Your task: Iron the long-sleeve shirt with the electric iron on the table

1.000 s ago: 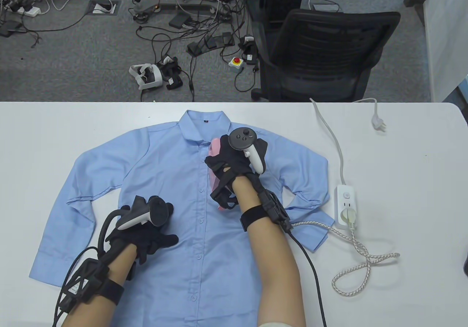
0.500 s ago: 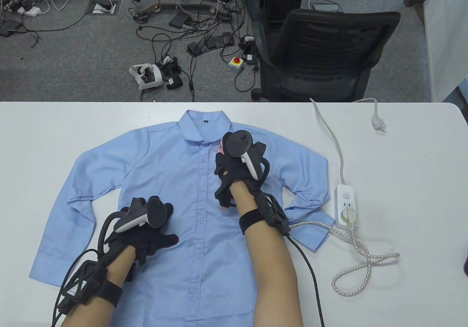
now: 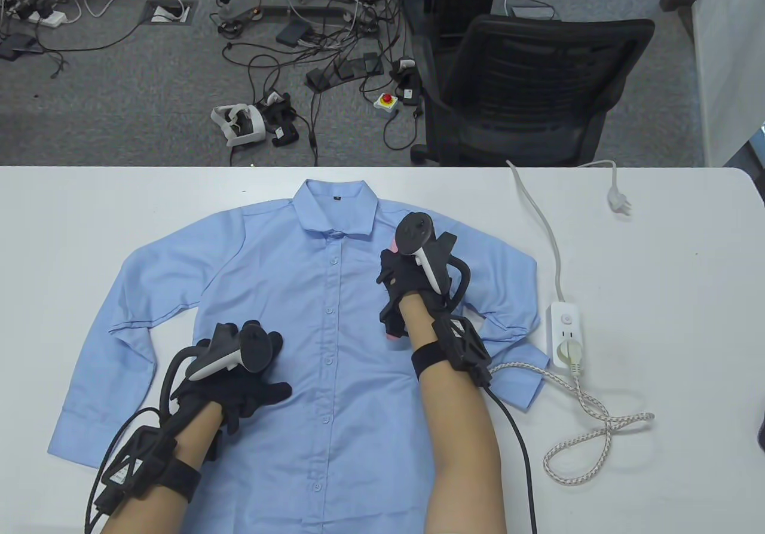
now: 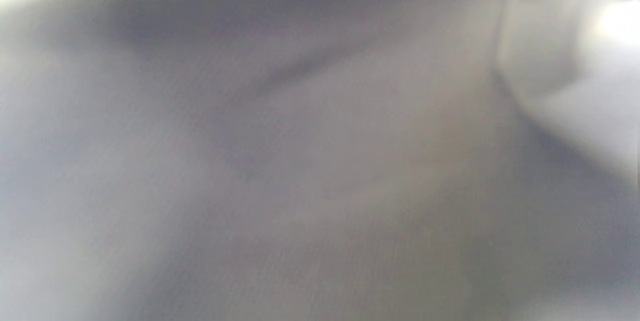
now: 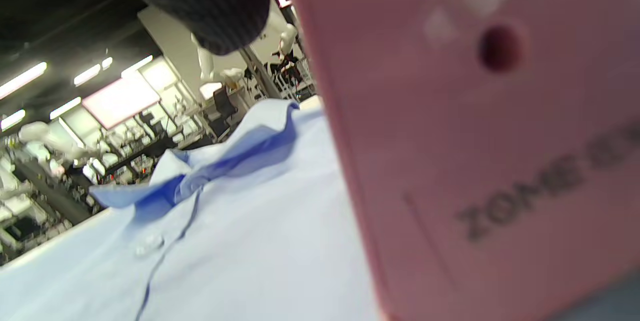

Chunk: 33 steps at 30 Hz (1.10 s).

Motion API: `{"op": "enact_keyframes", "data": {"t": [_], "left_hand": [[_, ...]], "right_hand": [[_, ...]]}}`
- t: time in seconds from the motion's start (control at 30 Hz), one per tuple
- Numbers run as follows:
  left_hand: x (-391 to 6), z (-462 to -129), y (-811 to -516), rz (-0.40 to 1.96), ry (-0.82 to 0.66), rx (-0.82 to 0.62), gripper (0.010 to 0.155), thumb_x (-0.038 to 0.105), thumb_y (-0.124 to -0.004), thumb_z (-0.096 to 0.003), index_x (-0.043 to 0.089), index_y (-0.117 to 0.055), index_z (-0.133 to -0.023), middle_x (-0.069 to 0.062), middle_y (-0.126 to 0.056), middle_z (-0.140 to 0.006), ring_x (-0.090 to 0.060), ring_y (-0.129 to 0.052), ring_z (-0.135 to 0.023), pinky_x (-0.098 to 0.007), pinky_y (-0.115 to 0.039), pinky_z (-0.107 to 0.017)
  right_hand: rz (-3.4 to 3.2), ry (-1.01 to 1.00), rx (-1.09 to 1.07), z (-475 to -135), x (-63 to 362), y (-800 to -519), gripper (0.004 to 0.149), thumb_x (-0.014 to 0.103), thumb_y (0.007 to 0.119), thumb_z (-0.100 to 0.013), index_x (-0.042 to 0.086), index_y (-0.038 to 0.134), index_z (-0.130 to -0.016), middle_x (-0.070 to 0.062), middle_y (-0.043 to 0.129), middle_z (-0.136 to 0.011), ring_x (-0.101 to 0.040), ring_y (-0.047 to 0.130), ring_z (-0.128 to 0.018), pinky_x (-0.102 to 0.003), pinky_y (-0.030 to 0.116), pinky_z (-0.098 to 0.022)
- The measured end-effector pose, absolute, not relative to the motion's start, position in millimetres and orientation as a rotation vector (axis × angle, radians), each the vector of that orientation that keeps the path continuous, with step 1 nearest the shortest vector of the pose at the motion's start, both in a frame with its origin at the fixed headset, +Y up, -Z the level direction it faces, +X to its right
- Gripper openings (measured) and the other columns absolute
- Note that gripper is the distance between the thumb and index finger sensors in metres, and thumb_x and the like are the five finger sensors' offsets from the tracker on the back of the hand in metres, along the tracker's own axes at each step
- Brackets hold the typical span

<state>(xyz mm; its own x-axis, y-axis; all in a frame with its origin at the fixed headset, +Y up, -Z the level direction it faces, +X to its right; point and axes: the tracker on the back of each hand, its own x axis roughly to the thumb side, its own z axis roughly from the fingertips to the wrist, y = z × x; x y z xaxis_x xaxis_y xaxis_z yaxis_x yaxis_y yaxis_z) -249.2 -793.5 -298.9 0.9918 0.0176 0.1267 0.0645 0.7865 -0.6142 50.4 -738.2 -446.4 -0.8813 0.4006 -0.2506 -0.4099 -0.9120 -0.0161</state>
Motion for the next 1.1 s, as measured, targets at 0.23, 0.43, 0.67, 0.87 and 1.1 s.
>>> {"op": "enact_keyframes", "data": {"t": [0.23, 0.43, 0.67, 0.87, 1.1], "left_hand": [[-249.6, -298.3, -794.0, -0.02, -0.129, -0.663, 0.087, 0.079, -0.058, -0.0402, 0.046, -0.008, -0.103, 0.002, 0.008, -0.116, -0.036, 0.002, -0.106, -0.067, -0.011, -0.072], [-249.7, -298.0, -793.9, -0.024, -0.125, -0.659, 0.087, 0.08, -0.058, -0.04, 0.047, -0.008, -0.103, 0.002, 0.008, -0.117, -0.036, 0.002, -0.106, -0.067, -0.011, -0.072], [-250.9, -296.8, -795.8, -0.006, -0.128, -0.641, 0.087, 0.08, -0.058, -0.0398, 0.046, -0.009, -0.103, 0.002, 0.007, -0.117, -0.035, 0.002, -0.106, -0.067, -0.011, -0.072], [-251.4, -297.0, -796.1, -0.009, -0.135, -0.632, 0.087, 0.079, -0.058, -0.0399, 0.046, -0.01, -0.104, 0.002, 0.006, -0.117, -0.036, 0.0, -0.107, -0.068, -0.01, -0.072], [-252.3, -296.7, -797.1, -0.004, -0.145, -0.616, 0.087, 0.08, -0.058, -0.0398, 0.046, -0.011, -0.104, 0.001, 0.005, -0.118, -0.037, 0.0, -0.107, -0.068, -0.009, -0.071]], "right_hand": [[2.696, -0.054, -0.447, -444.9, 55.6, -737.0, 0.071, 0.037, 0.075, -0.039, 0.03, 0.036, -0.098, -0.015, 0.066, -0.081, -0.011, 0.089, -0.046, -0.029, 0.083, -0.037], [2.578, -0.135, -0.541, -432.3, 88.6, -737.2, 0.071, 0.036, 0.076, -0.039, 0.029, 0.036, -0.098, -0.016, 0.065, -0.08, -0.012, 0.089, -0.046, -0.03, 0.083, -0.037], [2.48, -0.218, -0.383, -394.0, 82.6, -696.8, 0.071, 0.035, 0.076, -0.039, 0.028, 0.036, -0.098, -0.017, 0.066, -0.08, -0.012, 0.089, -0.045, -0.031, 0.083, -0.036], [2.56, -0.134, -0.207, -353.4, 27.7, -670.8, 0.071, 0.035, 0.077, -0.039, 0.027, 0.039, -0.098, -0.017, 0.067, -0.079, -0.013, 0.09, -0.044, -0.031, 0.084, -0.035], [2.56, -0.043, -0.181, -331.1, -21.6, -703.1, 0.071, 0.034, 0.077, -0.039, 0.026, 0.038, -0.098, -0.018, 0.067, -0.079, -0.014, 0.09, -0.044, -0.032, 0.083, -0.035]]}}
